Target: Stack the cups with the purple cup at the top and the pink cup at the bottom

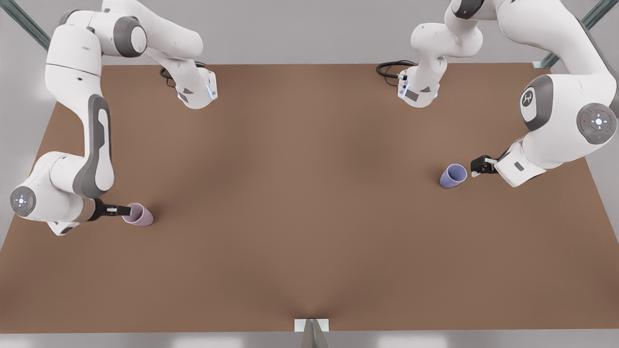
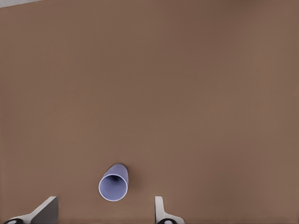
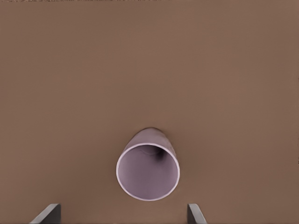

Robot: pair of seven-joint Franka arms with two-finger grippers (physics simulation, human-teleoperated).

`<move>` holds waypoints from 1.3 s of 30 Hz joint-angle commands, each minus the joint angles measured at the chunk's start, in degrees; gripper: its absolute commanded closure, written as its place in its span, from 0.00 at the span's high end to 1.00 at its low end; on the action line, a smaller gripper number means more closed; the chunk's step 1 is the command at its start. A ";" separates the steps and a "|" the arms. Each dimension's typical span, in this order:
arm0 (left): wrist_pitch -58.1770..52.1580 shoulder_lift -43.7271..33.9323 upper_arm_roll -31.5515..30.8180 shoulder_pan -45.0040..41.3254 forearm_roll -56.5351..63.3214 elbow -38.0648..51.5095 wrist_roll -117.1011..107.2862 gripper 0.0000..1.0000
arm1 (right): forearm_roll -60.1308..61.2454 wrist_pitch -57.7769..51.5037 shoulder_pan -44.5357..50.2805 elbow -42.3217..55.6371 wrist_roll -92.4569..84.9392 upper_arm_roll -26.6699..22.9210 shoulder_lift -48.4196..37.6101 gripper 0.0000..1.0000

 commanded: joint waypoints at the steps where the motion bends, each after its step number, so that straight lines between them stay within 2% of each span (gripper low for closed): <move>1: -0.27 -0.02 0.01 0.00 0.02 0.02 1.08 1.00 | 0.12 5.18 -1.24 0.82 -7.33 -0.01 1.63 1.00; 9: -0.97 -0.11 0.01 0.00 0.11 0.02 1.08 1.00 | 0.21 6.85 -2.99 0.56 -11.72 -0.01 6.64 1.00; 13: -0.97 -0.02 0.01 0.00 0.11 0.02 1.08 1.00 | 0.12 13.78 -3.70 -6.90 -14.53 -0.01 3.83 1.00; 19: -1.41 0.07 0.01 0.00 0.11 0.02 1.08 1.00 | -0.06 15.46 -3.61 -8.58 -14.62 -0.01 4.27 1.00; 21: -1.68 -0.02 0.01 0.00 0.11 0.02 1.08 1.00 | -0.15 15.46 -3.52 -8.58 -14.62 -0.01 4.44 0.75; 24: -1.76 -0.02 0.01 0.00 0.11 0.02 1.00 1.00 | -0.15 15.46 -3.08 -8.58 -14.62 -0.01 5.06 0.57; 25: -1.76 -0.11 0.01 0.00 0.11 0.02 1.00 1.00 | -0.15 15.46 -3.00 -8.32 -14.53 -0.01 5.32 0.55; 27: -2.03 -0.11 0.02 0.00 0.11 0.02 1.00 1.00 | -0.14 15.46 -3.00 -8.14 -14.45 -0.01 5.67 0.45; 29: -2.03 -0.11 0.10 0.00 0.19 0.02 1.00 1.00 | -0.06 15.46 -3.08 -8.23 -14.45 -0.01 5.76 0.43; 32: -2.03 -0.02 0.01 0.00 0.19 0.02 1.00 1.00 | 0.03 15.46 -3.26 -8.41 -14.36 -0.01 5.85 0.32; 33: -2.11 -0.02 0.01 0.00 0.19 0.02 1.00 1.00 | 0.12 15.38 -3.35 -8.41 -14.36 -0.01 5.85 0.25; 34: -2.12 -0.02 0.02 0.00 0.19 0.02 1.00 1.00 | 0.21 15.29 -3.44 -8.41 -14.36 0.08 5.76 0.21; 39: -2.73 -0.11 0.01 0.00 0.19 0.02 1.00 1.00 | 0.29 12.74 -2.91 -7.88 -13.83 0.78 4.62 0.21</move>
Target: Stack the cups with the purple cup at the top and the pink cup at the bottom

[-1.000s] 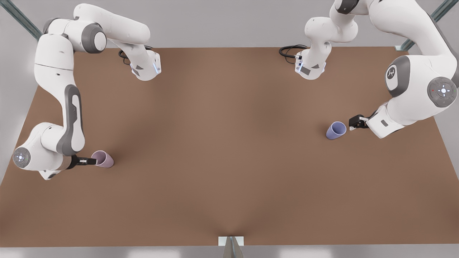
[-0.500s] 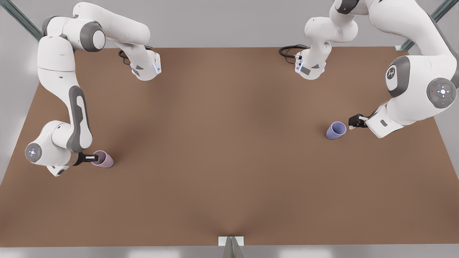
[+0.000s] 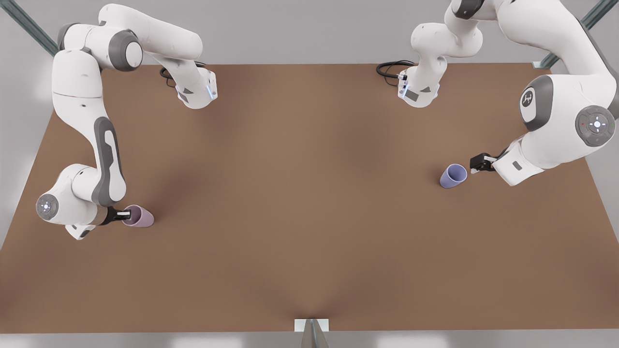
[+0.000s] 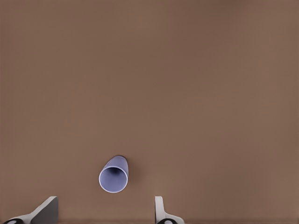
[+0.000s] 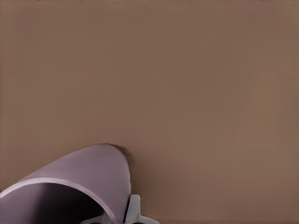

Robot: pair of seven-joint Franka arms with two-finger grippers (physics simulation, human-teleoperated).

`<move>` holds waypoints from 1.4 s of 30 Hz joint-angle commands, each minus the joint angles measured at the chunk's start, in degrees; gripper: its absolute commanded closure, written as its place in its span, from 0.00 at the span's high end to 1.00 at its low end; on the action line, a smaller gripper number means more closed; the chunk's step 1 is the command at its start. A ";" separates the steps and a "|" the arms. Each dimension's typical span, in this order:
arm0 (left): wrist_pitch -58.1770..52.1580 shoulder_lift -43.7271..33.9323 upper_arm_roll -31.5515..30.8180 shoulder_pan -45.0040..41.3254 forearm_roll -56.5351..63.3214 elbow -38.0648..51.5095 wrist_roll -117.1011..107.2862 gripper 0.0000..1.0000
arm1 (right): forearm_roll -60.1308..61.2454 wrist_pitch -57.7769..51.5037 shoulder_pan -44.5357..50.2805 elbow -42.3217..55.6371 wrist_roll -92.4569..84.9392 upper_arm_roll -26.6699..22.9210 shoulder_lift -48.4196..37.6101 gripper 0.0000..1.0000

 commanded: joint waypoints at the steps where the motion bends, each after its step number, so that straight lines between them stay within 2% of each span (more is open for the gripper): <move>1: -0.51 -0.10 0.00 -0.01 0.03 0.03 0.01 1.00 | -0.16 -2.11 0.48 0.07 -1.00 0.64 -1.53 0.21; 2: -0.51 -0.10 0.00 -0.01 0.03 0.29 0.00 1.00 | -0.16 -4.65 1.62 0.15 2.41 2.14 -3.55 0.21; 5: -0.60 -0.45 0.00 -0.01 -0.05 0.38 -0.43 1.00 | -0.24 -8.79 11.55 -0.02 19.82 2.14 -8.47 0.21; 8: -2.27 -1.06 -0.44 -0.01 -0.06 0.55 -0.26 1.00 | -0.07 -11.25 19.90 2.08 35.47 2.31 -9.44 0.21; 10: -2.27 -1.33 -0.35 -0.01 -0.06 0.73 0.27 1.00 | -0.07 -12.92 27.55 7.62 47.33 2.40 -8.21 0.21; 12: -2.27 -1.24 -0.26 -0.01 -0.14 0.73 0.18 1.00 | 0.20 -21.79 32.74 20.96 59.55 2.49 -1.89 0.21; 13: -2.27 -1.07 -0.26 -0.01 -0.14 0.73 0.18 1.00 | 0.98 -26.09 34.14 28.59 63.84 3.97 1.96 0.21; 14: -2.27 -1.06 -0.17 -0.01 -0.14 0.73 0.18 1.00 | 1.07 -28.39 34.32 38.79 73.77 7.92 7.42 0.21; 15: -2.27 -1.15 -0.17 -0.01 -0.14 0.73 0.27 1.00 | 0.99 -27.60 35.37 43.56 82.66 11.71 10.85 0.21; 17: -2.36 -1.07 -0.17 -0.01 -0.14 0.64 0.27 1.00 | 1.07 -23.75 41.52 51.65 90.84 12.07 17.54 0.21; 20: -2.27 -0.98 -0.17 -0.01 -0.14 0.73 0.09 1.00 | 1.95 -13.82 42.85 53.41 94.10 15.67 21.14 0.21; 22: -2.10 -0.98 -0.17 -0.01 -0.14 0.73 0.09 1.00 | 1.95 -9.94 44.78 53.68 94.19 15.50 23.60 0.21; 27: -1.48 0.25 0.88 0.08 0.03 0.20 -0.78 1.00 | 1.08 -9.76 44.96 54.12 94.10 15.06 26.85 0.21; 29: 4.91 -4.74 0.88 2.98 -0.06 -10.23 -0.43 1.00 | -2.26 -10.72 45.31 53.94 93.75 15.06 28.35 0.21; 32: 11.25 -6.16 1.06 2.98 0.03 -22.38 -0.61 1.00 | -4.99 -12.31 46.63 53.77 93.57 14.97 29.32 0.21; 37: 28.92 -6.16 1.06 3.68 0.03 -35.65 -0.26 1.00 | -6.22 -11.08 47.33 53.68 93.57 14.97 30.90 0.21; 38: 30.24 -6.07 1.06 4.82 -0.06 -36.88 0.00 1.00 | -6.22 -11.08 47.33 53.68 93.57 14.97 30.90 0.25; 39: 32.53 -5.99 1.06 5.44 0.03 -38.64 0.01 1.00 | -6.40 -10.90 47.42 53.41 93.57 14.97 30.90 0.53; 40: 34.20 -5.90 1.14 6.06 0.03 -39.79 0.01 1.00 | -6.92 -10.82 48.21 53.41 93.57 14.27 30.90 0.98; 42: 34.91 -5.99 1.14 7.55 0.03 -42.16 0.01 1.00 | -7.80 -10.55 49.53 53.41 93.40 13.30 30.99 1.00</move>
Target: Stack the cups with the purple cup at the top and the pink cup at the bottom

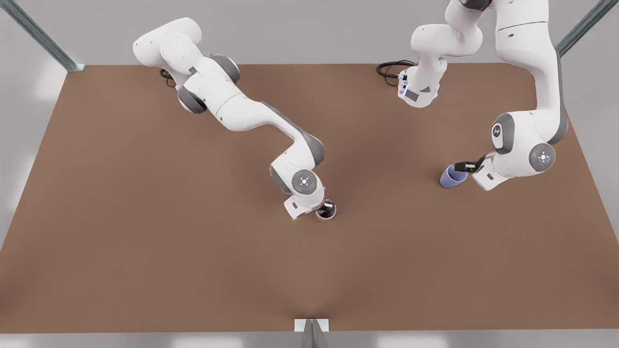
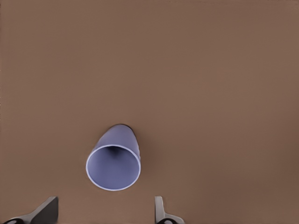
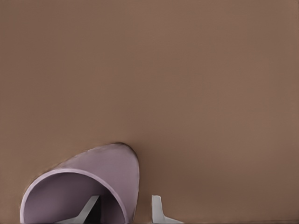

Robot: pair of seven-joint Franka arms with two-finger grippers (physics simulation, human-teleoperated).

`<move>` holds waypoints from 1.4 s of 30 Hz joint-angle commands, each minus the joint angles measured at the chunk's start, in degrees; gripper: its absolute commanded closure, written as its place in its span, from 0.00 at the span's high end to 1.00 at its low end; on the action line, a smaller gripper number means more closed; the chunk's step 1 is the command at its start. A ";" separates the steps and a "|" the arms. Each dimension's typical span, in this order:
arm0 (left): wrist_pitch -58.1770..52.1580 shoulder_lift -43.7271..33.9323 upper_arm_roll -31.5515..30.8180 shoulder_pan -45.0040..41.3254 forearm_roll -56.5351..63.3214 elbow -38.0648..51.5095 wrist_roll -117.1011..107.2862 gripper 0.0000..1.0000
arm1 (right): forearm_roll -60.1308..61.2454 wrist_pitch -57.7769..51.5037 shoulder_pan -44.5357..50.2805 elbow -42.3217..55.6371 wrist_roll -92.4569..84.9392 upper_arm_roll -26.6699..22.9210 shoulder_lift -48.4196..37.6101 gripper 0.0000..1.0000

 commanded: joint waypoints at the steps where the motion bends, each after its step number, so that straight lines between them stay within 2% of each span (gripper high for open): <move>1: 9.88 -0.04 0.04 0.88 0.06 -2.12 0.20 1.00 | -0.86 0.84 0.32 0.02 15.14 -0.25 -0.09 1.00; 12: 15.33 2.42 0.13 2.37 0.06 -7.04 0.20 1.00 | -0.60 -0.65 -0.20 0.02 15.14 -0.16 -1.41 1.00; 15: 15.33 1.98 1.35 2.90 0.59 -8.80 0.29 1.00 | -0.51 -10.04 -7.83 -3.93 7.17 0.10 -13.25 1.00; 16: 15.33 2.07 1.71 2.90 2.44 -9.06 0.46 1.00 | -0.42 -14.62 -15.05 -11.83 -1.10 0.19 -22.75 1.00; 18: 16.29 2.16 1.71 3.34 2.52 -10.02 0.46 1.00 | -0.33 -14.01 -23.92 -30.09 -14.97 0.28 -39.86 1.00; 20: 17.88 2.42 1.71 3.34 2.44 -11.17 0.38 1.00 | 2.83 -15.85 -35.34 -44.61 -37.01 0.10 -55.61 1.00; 21: 17.88 2.68 1.71 3.34 2.44 -11.26 0.38 1.00 | 3.89 -16.91 -38.61 -47.61 -46.64 -0.16 -59.23 1.00; 24: 20.86 3.74 1.71 3.34 2.44 -13.10 0.38 1.00 | 1.51 -18.40 -39.58 -46.21 -47.52 -0.95 -57.66 1.00; 28: 23.24 5.49 1.71 3.34 2.44 -13.63 0.46 1.00 | 0.90 -16.12 -40.02 -46.21 -70.62 -1.04 -57.66 1.00; 29: 23.59 5.58 1.71 3.25 2.18 -13.63 0.29 0.76 | -1.21 -16.21 -39.32 -45.60 -82.83 -2.00 -57.40 1.00; 30: 23.33 5.41 1.62 3.34 1.82 -13.63 -0.24 0.44 | -1.65 -17.08 -35.11 -40.60 -92.59 -7.36 -52.92 1.00; 31: 22.54 4.97 1.53 3.34 1.73 -13.55 -0.59 0.35 | -1.56 -18.58 -32.29 -33.83 -101.30 -10.97 -48.79 1.00; 32: 21.83 4.70 1.44 3.25 1.65 -13.55 -0.59 0.27 | -1.82 -18.76 -32.20 -33.03 -105.88 -10.97 -48.16 1.00; 35: 20.16 3.65 1.18 3.25 -0.73 -13.55 -0.59 0.21 | -3.50 -17.79 -32.02 -33.38 -117.74 -10.36 -47.90 1.00; 39: 20.16 4.53 1.09 3.17 -0.81 -13.55 -0.59 0.21 | -4.64 -13.66 -30.71 -33.73 -138.48 -9.92 -47.55 1.00; 41: 20.60 5.05 1.09 3.17 -0.81 -13.46 -0.50 0.21 | -4.46 -14.01 -30.44 -33.65 -136.14 -10.00 -47.55 1.00; 42: 20.60 5.06 1.01 3.08 -0.81 -13.37 -0.59 0.21 | -4.46 -15.23 -30.70 -33.56 -119.48 -10.27 -47.81 1.00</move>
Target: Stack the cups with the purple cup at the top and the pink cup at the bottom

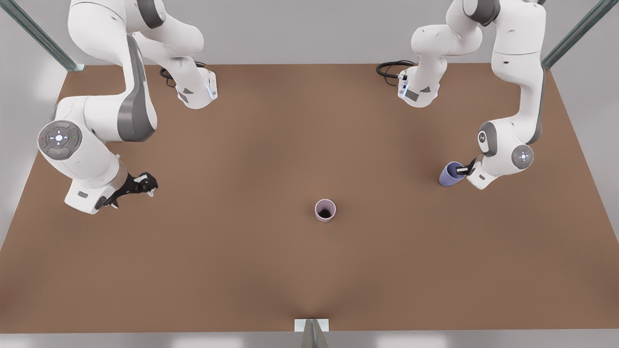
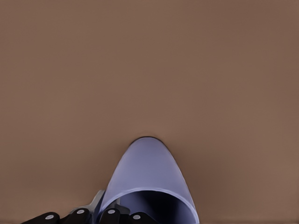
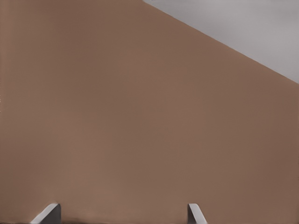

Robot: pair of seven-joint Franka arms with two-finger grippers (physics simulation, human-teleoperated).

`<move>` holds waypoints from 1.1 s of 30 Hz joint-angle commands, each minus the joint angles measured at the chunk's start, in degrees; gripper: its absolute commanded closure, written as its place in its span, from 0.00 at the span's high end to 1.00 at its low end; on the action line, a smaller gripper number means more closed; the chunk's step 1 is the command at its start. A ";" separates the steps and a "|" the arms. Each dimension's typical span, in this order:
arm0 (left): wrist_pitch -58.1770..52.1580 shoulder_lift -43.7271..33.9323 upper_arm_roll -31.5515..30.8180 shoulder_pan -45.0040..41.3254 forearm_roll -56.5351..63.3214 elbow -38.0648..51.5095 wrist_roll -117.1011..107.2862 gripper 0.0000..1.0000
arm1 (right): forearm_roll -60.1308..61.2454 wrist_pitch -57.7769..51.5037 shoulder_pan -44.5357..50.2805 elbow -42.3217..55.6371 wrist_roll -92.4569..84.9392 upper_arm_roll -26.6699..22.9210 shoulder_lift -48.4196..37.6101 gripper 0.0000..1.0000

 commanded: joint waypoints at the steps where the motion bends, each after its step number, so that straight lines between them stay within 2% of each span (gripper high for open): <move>1: -0.24 -0.11 -0.11 -0.31 -0.67 0.38 0.83 0.21 | -0.07 -1.89 -0.62 0.23 -22.91 -0.41 -0.28 1.00; 4: -2.79 -1.16 -2.74 -0.49 -0.67 4.15 0.57 0.21 | 2.73 -8.21 -0.53 -0.04 17.67 -0.14 -0.99 1.00; 5: -6.04 -0.90 -3.97 -0.57 -0.67 7.05 0.39 0.21 | 4.32 -9.01 -0.44 -0.74 24.63 -0.06 -1.69 1.00; 7: -6.84 -0.11 -6.52 -0.84 -0.67 10.12 -1.36 0.21 | 5.81 -8.31 -0.62 -1.44 25.25 -0.23 -1.87 1.00; 8: -13.94 2.96 -7.58 -7.77 -0.23 20.48 -16.55 0.21 | 6.78 -7.87 -1.23 -3.81 25.25 -0.58 -3.36 1.00; 9: -25.78 7.87 -7.58 -12.25 -0.23 33.64 -23.58 0.21 | 7.31 -6.55 -2.11 -5.93 25.25 -0.58 -4.59 1.00; 11: -38.91 15.53 -7.67 -17.97 -0.84 51.60 -30.89 0.21 | 7.49 -6.37 -2.90 -5.66 25.34 -0.58 -4.24 1.00; 12: -40.94 17.73 -7.67 -21.40 -1.02 57.76 -33.79 0.21 | 8.72 -6.20 -3.78 -5.75 25.34 -0.58 -4.06 1.00; 14: -40.76 20.54 -7.67 -27.20 -3.13 62.69 -37.40 0.21 | 8.89 -5.23 -3.78 -6.63 25.34 -0.58 -4.59 1.00; 19: -35.67 26.52 -7.67 -33.00 -6.20 69.90 -46.01 0.21 | 8.98 -3.03 -4.93 -11.64 24.72 -0.50 -7.84 1.00; 27: -23.45 29.86 -7.49 -33.71 -8.40 69.99 -51.29 0.21 | 9.86 -3.39 -5.81 -11.37 24.64 -0.58 -7.49 1.00; 33: -23.10 30.30 -7.49 -34.85 -7.87 67.88 -51.20 0.21 | 9.86 -3.39 -5.89 -11.37 24.55 -0.58 -7.49 1.00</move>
